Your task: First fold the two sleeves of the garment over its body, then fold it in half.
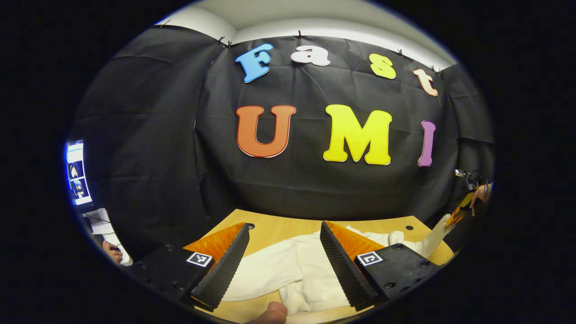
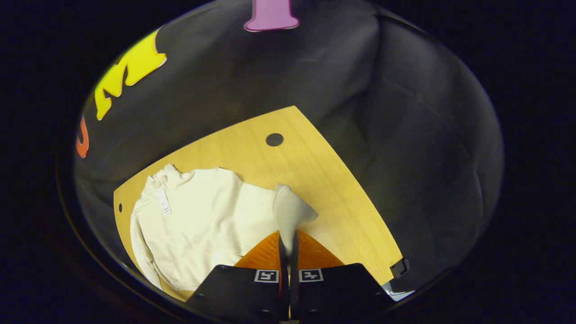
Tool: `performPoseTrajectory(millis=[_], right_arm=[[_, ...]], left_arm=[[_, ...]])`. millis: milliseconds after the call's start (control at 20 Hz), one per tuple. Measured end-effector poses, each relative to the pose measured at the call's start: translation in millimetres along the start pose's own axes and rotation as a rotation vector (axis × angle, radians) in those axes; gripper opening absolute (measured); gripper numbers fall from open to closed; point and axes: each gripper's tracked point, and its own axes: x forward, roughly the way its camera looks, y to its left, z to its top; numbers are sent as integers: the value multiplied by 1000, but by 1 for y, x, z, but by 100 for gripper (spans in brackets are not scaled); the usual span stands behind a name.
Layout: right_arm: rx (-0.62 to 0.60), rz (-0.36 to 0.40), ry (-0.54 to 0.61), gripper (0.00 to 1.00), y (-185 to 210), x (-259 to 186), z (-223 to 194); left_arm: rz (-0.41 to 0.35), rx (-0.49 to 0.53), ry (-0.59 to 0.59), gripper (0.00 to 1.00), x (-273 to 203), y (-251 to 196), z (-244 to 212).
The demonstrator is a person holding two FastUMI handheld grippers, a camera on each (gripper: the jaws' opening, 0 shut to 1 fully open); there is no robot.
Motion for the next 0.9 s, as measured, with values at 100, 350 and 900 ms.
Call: performPoseTrajectory(millis=[100,350,900], right_arm=[[-51,30,-12,1,50,-11,4],[-162,149,-39,1,175,-14,1],[-443,335,65,1,416,10,-114]], left_arm=[[8,-11,13,100,2,18,-8],[12,-16,55,100,0,49,-31],[2,-4,31,99,-8,84,-44]])
